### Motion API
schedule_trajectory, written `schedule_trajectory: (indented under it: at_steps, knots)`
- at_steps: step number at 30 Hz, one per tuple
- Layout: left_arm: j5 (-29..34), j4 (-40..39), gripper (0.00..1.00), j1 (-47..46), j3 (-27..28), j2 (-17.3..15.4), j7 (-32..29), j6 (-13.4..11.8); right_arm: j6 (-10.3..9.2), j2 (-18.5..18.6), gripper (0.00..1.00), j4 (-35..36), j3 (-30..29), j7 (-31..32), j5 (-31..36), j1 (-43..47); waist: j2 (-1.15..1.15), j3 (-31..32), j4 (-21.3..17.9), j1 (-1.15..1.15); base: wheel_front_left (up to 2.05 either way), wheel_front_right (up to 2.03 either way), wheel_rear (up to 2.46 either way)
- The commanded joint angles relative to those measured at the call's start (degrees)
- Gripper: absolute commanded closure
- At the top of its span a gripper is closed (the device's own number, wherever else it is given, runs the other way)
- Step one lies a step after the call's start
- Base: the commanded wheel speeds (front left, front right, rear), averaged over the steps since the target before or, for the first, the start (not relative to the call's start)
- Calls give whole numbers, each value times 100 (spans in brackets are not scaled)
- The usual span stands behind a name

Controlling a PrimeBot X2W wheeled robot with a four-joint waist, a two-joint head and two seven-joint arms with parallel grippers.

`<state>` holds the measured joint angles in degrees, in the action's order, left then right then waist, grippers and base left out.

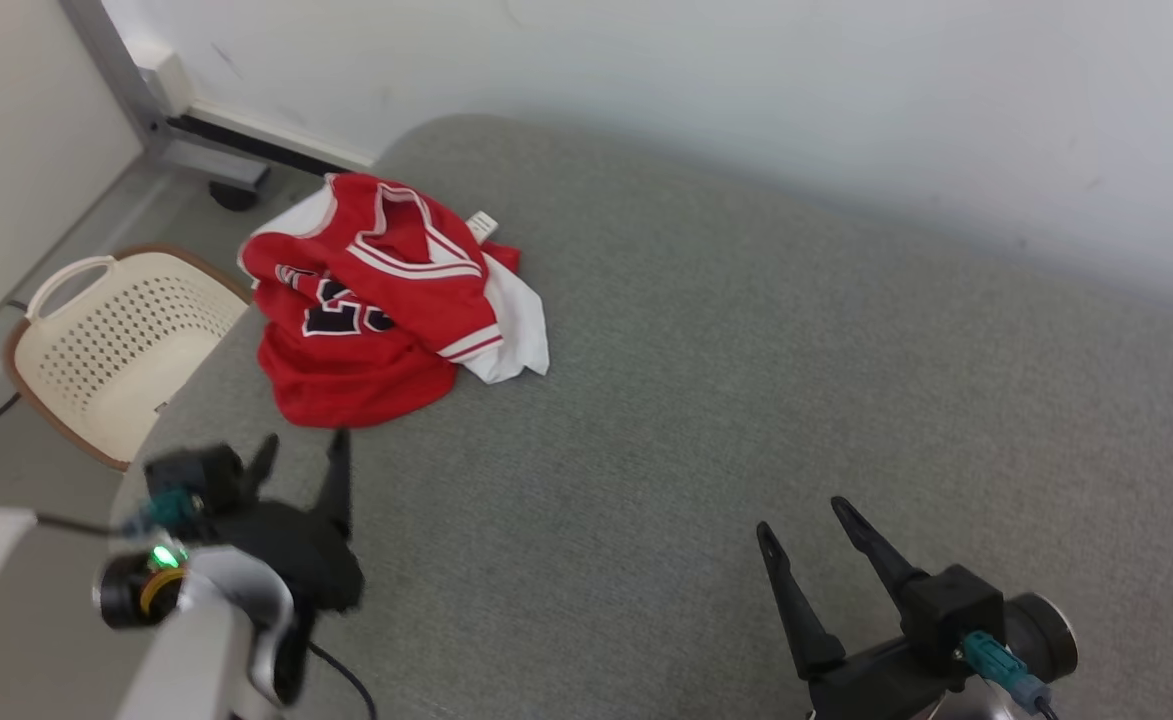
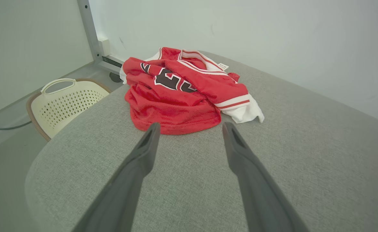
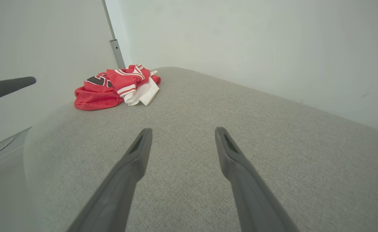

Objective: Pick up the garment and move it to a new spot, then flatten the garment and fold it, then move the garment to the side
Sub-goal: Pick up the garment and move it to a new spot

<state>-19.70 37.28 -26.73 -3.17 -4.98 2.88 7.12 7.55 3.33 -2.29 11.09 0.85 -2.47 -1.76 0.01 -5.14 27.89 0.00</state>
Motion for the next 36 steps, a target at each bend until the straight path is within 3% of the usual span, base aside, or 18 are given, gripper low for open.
schedule_trajectory:
  at_steps: [1,10,19,24,31,32,33,34,36]
  knots:
    - [-52,251,0,-386,78,-117,-57,15,-15,142,0,217,73,146,63,40,-1,-551,-479,0,0,0,0]
    - [-340,1582,0,-1799,441,-553,-485,-191,-14,605,0,1400,226,771,88,49,-1,-1507,-1174,0,0,0,0]
    - [-453,2350,0,-2384,643,-925,-353,-493,-14,762,0,1888,133,936,83,118,-1,-1942,-1499,0,0,0,0]
    - [-703,2731,0,-2497,898,-958,-215,-767,-14,735,0,1979,141,934,68,115,-1,-2036,-1610,0,0,0,0]
    - [-1013,3083,0,-2514,1159,-935,-50,-757,-14,746,0,2017,132,940,61,144,-1,-2029,-1678,0,0,0,0]
    - [-1014,3112,6,-2514,1144,-917,0,-726,-15,748,0,2019,118,938,64,133,-1,-2015,-1677,0,0,0,0]
    - [-1001,3120,62,-2519,1120,-905,61,-677,-15,750,0,2022,112,940,64,118,-1,-1999,-1675,0,0,0,0]
    - [-960,3125,100,-2521,1082,-905,117,-636,-15,749,0,2022,114,935,63,95,-1,-1982,-1672,0,0,0,0]
    - [-911,3123,100,-2547,1027,-924,244,-573,-15,727,0,1999,129,910,45,25,-1,-1934,-1670,0,0,0,0]
